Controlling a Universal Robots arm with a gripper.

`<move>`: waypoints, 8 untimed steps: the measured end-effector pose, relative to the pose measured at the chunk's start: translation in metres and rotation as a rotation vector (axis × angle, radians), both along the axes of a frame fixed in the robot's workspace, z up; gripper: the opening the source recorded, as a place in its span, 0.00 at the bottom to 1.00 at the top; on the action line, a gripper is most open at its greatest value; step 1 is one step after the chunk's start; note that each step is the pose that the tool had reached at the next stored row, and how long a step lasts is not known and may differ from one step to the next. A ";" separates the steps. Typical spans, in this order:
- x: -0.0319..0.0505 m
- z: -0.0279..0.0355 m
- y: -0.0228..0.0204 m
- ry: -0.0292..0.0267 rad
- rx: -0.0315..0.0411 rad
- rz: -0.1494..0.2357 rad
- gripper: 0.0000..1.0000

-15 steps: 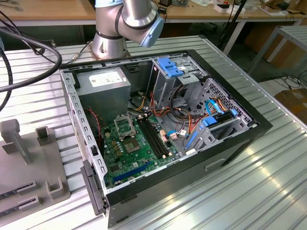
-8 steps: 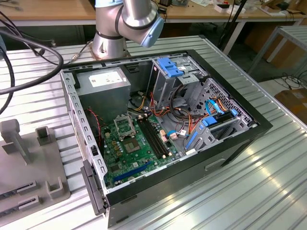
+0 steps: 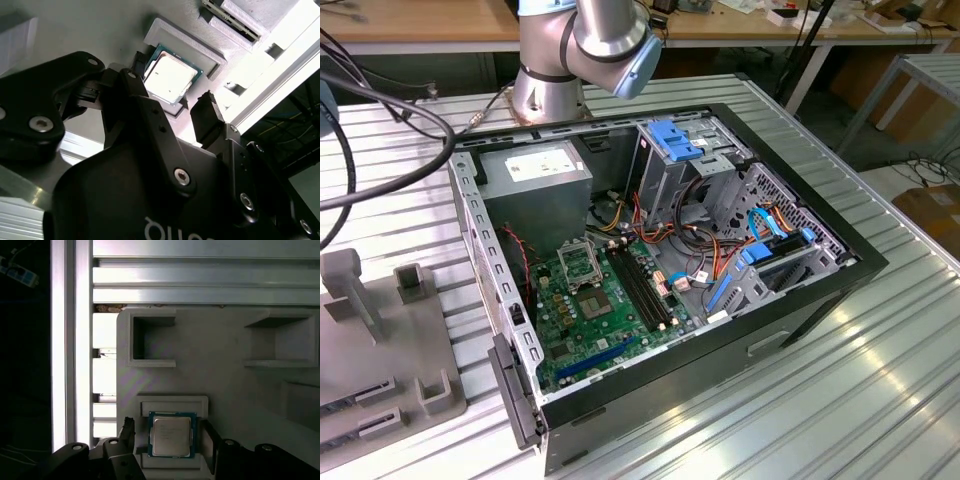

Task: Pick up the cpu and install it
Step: 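Reach for the cpu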

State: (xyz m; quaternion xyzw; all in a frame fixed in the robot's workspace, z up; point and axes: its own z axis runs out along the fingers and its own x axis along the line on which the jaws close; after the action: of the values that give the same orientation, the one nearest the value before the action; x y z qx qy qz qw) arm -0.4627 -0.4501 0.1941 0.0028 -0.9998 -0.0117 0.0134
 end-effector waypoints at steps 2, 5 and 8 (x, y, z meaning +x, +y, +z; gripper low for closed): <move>0.0007 -0.0007 0.0000 -0.0002 0.0001 0.000 0.63; 0.0010 -0.0022 -0.0002 -0.0002 0.0001 0.000 0.63; 0.0012 -0.0034 -0.0006 -0.0001 -0.0001 0.000 0.63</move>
State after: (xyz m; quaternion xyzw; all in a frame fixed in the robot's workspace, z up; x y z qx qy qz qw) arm -0.4615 -0.4507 0.1906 0.0027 -0.9998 -0.0116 0.0134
